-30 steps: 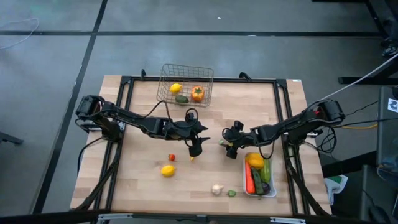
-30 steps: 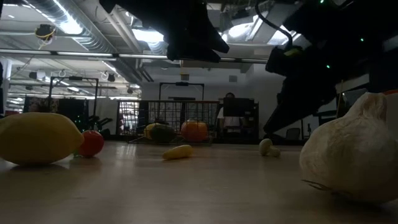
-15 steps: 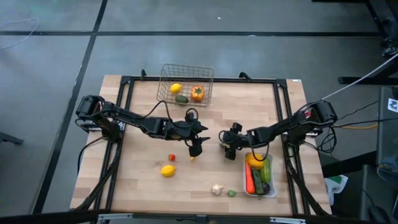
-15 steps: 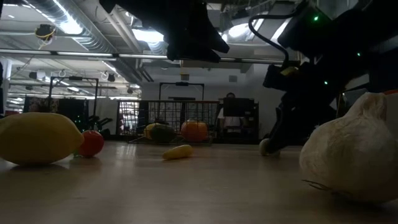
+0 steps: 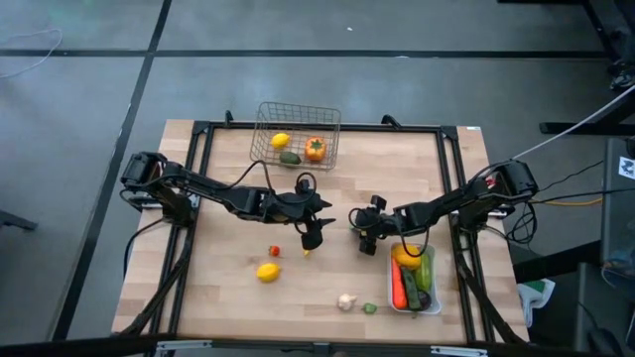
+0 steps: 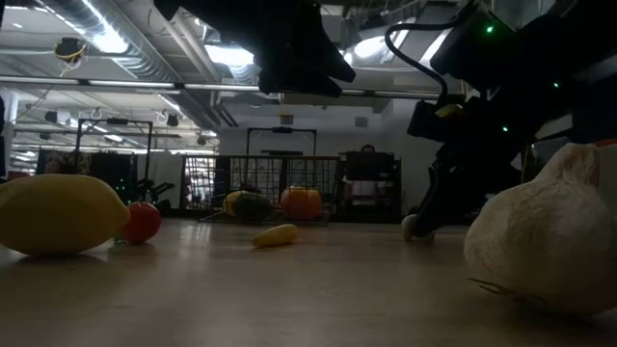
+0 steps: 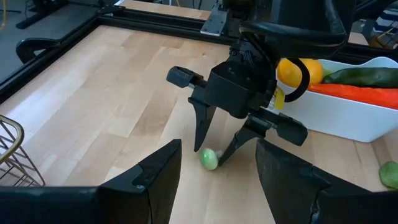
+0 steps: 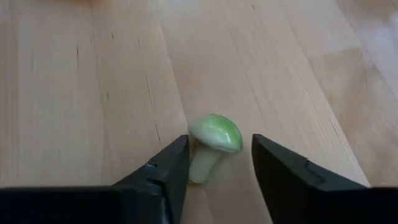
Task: Sort produce into baskets
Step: Put the mushroom into the white bin
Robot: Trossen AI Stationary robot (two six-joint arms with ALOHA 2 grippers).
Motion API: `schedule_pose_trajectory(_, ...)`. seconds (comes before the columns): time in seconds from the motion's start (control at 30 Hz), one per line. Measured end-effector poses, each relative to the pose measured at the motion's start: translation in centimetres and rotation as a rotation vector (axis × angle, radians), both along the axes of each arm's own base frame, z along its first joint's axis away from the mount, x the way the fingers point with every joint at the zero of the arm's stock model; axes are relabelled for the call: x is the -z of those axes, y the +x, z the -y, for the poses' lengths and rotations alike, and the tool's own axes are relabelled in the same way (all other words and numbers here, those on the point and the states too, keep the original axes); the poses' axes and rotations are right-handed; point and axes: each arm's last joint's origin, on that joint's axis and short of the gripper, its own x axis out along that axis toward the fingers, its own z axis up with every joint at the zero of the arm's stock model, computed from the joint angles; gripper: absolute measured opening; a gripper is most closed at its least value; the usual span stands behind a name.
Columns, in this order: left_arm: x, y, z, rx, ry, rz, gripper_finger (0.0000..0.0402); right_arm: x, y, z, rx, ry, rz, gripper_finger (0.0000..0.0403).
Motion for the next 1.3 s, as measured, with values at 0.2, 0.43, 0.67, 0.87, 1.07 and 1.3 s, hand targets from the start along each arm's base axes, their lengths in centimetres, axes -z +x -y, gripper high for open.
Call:
schedule_pose_trajectory(0.2,0.0,0.0,0.0,0.0,0.0,0.0,0.0202,0.0,0.0,0.0,0.0,0.0,0.0,0.0124)
schedule_pose_trajectory(0.43,0.0,0.0,0.0,0.0,0.0,0.0,0.0202,-0.1,0.2,0.0,-0.001,0.004,0.021,0.0101)
schedule_pose_trajectory(0.67,0.0,0.0,0.0,0.0,0.001,0.0,0.0202,-0.1,0.1,-0.1,-0.003,0.005,0.021,0.01)
schedule_pose_trajectory(0.87,0.0,0.0,0.0,0.0,0.001,0.0,0.0202,-1.7,0.1,-0.2,-0.035,0.05,0.038,0.0099)
schedule_pose_trajectory(1.07,0.0,0.0,0.0,0.001,0.001,0.0,0.0202,-5.2,0.0,-0.4,-0.069,0.087,-0.019,0.0099)
schedule_pose_trajectory(1.3,0.0,0.0,0.0,0.001,0.001,0.0,0.0202,-10.1,-0.1,-0.8,-0.127,0.218,-0.117,0.0099)
